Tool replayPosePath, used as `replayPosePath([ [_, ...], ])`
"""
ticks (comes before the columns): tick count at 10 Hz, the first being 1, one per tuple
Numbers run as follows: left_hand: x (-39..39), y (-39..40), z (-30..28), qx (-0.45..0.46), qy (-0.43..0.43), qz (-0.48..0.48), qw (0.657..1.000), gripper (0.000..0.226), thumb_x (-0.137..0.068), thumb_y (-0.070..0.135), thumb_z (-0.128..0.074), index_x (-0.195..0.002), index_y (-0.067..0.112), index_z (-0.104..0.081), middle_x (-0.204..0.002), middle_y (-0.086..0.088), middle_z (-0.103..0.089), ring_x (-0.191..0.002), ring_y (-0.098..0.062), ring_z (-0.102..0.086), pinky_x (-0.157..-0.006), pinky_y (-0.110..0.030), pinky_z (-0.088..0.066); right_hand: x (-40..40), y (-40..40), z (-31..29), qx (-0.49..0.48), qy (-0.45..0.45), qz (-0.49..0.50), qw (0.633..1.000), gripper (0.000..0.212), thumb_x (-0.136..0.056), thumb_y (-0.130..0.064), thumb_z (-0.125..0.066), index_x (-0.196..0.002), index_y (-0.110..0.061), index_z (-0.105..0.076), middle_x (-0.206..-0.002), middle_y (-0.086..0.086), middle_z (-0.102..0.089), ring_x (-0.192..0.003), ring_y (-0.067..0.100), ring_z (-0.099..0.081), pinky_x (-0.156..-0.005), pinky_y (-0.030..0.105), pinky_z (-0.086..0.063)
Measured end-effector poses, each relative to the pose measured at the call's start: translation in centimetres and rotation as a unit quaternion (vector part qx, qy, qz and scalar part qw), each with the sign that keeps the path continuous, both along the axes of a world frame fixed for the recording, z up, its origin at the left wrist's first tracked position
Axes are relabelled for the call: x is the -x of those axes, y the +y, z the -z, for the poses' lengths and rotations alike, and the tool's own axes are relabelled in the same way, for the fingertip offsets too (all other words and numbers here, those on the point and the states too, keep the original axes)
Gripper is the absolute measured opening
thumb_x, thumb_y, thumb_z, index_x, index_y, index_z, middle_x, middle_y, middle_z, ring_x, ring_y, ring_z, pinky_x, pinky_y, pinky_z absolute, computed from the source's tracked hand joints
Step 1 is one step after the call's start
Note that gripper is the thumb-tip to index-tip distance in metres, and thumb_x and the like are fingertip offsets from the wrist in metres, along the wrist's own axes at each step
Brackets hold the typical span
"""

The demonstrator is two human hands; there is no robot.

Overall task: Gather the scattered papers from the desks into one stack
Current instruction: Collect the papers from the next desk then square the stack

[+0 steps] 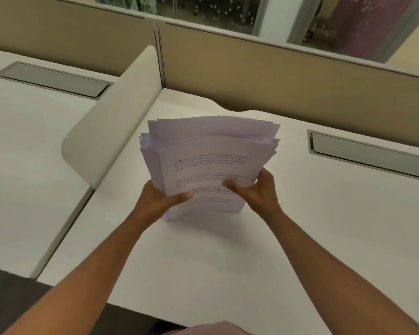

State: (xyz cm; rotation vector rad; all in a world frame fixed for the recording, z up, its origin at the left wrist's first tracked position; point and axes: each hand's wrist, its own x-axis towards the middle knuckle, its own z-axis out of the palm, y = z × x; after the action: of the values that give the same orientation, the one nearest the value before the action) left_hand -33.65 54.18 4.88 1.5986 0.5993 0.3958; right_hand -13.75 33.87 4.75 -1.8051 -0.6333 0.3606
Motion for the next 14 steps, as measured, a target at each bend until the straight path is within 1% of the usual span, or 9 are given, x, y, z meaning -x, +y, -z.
replayPosePath([
  [2, -0.9, -0.6, 0.2, -0.043, 0.020, -0.038, 0.998, 0.042, -0.086, 0.020, -0.094, -0.116, 0.040, -0.073, -0.113, 0.006, -0.083, -0.103, 0.000, -0.078, -0.096, -0.054, -0.066, 1.7, -0.2, 0.0, 0.052, 0.000, -0.045, 0.998, 0.055, -0.098, -0.024, -0.078, -0.147, -0.018, -0.054, -0.126, -0.023, -0.069, -0.114, -0.015, -0.065, -0.103, 0.032, -0.060],
  [3, -2.3, -2.0, -0.8, -0.042, 0.018, -0.009, 0.999, 0.037, -0.084, 0.023, -0.094, -0.107, 0.045, -0.076, -0.098, 0.024, -0.084, -0.095, 0.001, -0.081, -0.093, -0.047, -0.067, 1.9, -2.3, -1.4, 0.054, -0.015, -0.026, 0.998, 0.055, -0.103, -0.024, -0.068, -0.153, -0.019, -0.046, -0.125, -0.035, -0.064, -0.112, -0.015, -0.067, -0.091, 0.014, -0.060],
  [4, -4.1, -5.0, -1.5, 0.003, 0.013, 0.054, 0.998, 0.038, -0.078, 0.026, -0.093, -0.110, 0.040, -0.080, -0.112, 0.018, -0.086, -0.104, -0.013, -0.083, -0.092, -0.045, -0.067, 2.2, -6.8, -2.2, 0.020, 0.018, 0.026, 0.999, 0.056, -0.105, -0.015, -0.064, -0.154, -0.024, -0.042, -0.131, -0.026, -0.065, -0.120, 0.000, -0.069, -0.096, 0.023, -0.061],
  [6, -8.4, -15.0, -1.4, 0.012, 0.074, 0.236, 0.969, 0.041, -0.088, 0.008, -0.089, -0.121, 0.030, -0.078, -0.117, 0.005, -0.086, -0.104, -0.018, -0.083, -0.096, -0.051, -0.067, 5.3, -20.0, -2.3, 0.052, 0.049, 0.129, 0.989, 0.056, -0.107, -0.013, -0.056, -0.151, -0.041, -0.035, -0.123, -0.052, -0.059, -0.118, -0.021, -0.060, -0.092, 0.002, -0.049],
  [9, -8.2, -39.1, -3.1, 0.029, 0.120, 0.488, 0.864, 0.026, -0.094, 0.029, -0.068, -0.119, 0.034, -0.073, -0.108, 0.012, -0.086, -0.099, -0.019, -0.084, -0.079, -0.035, -0.070, 17.8, -44.6, -0.1, -0.004, 0.116, 0.390, 0.913, 0.055, -0.108, -0.010, -0.058, -0.149, -0.041, -0.040, -0.142, -0.016, -0.062, -0.135, 0.005, -0.060, -0.117, 0.041, -0.050],
  [11, -3.2, -55.1, -1.1, -0.019, 0.172, 0.591, 0.788, 0.026, -0.113, 0.022, -0.053, -0.134, 0.025, -0.068, -0.115, 0.001, -0.085, -0.103, -0.022, -0.083, -0.087, -0.041, -0.068, 29.0, -58.0, 2.0, -0.029, 0.156, 0.503, 0.850, 0.057, -0.105, -0.011, -0.058, -0.144, -0.048, -0.041, -0.123, -0.042, -0.067, -0.120, -0.015, -0.064, -0.096, 0.014, -0.058],
  [12, -0.3, -61.7, 0.1, -0.055, 0.181, 0.626, 0.757, 0.030, -0.111, 0.018, -0.057, -0.138, 0.030, -0.064, -0.125, 0.001, -0.078, -0.109, -0.021, -0.080, -0.092, -0.040, -0.067, 33.9, -63.2, 4.4, -0.037, 0.188, 0.535, 0.823, 0.051, -0.107, -0.016, -0.059, -0.138, -0.054, -0.044, -0.121, -0.044, -0.066, -0.118, -0.016, -0.064, -0.099, 0.017, -0.059],
  [13, 1.8, -67.2, 1.4, -0.095, 0.210, 0.650, 0.724, 0.034, -0.107, 0.010, -0.063, -0.136, 0.027, -0.066, -0.131, -0.001, -0.076, -0.118, -0.025, -0.075, -0.103, -0.054, -0.062, 37.6, -66.9, 6.5, -0.047, 0.217, 0.568, 0.793, 0.049, -0.107, -0.023, -0.059, -0.142, -0.052, -0.039, -0.119, -0.052, -0.061, -0.114, -0.025, -0.060, -0.091, 0.008, -0.054],
  [14, 2.6, -72.1, 2.9, -0.101, 0.273, 0.671, 0.682, 0.031, -0.106, 0.013, -0.064, -0.135, 0.022, -0.066, -0.128, -0.005, -0.077, -0.114, -0.026, -0.076, -0.092, -0.053, -0.067, 39.3, -69.4, 8.2, -0.023, 0.205, 0.593, 0.778, 0.048, -0.110, -0.031, -0.052, -0.147, -0.056, -0.033, -0.114, -0.068, -0.047, -0.111, -0.041, -0.046, -0.087, -0.007, -0.041],
])
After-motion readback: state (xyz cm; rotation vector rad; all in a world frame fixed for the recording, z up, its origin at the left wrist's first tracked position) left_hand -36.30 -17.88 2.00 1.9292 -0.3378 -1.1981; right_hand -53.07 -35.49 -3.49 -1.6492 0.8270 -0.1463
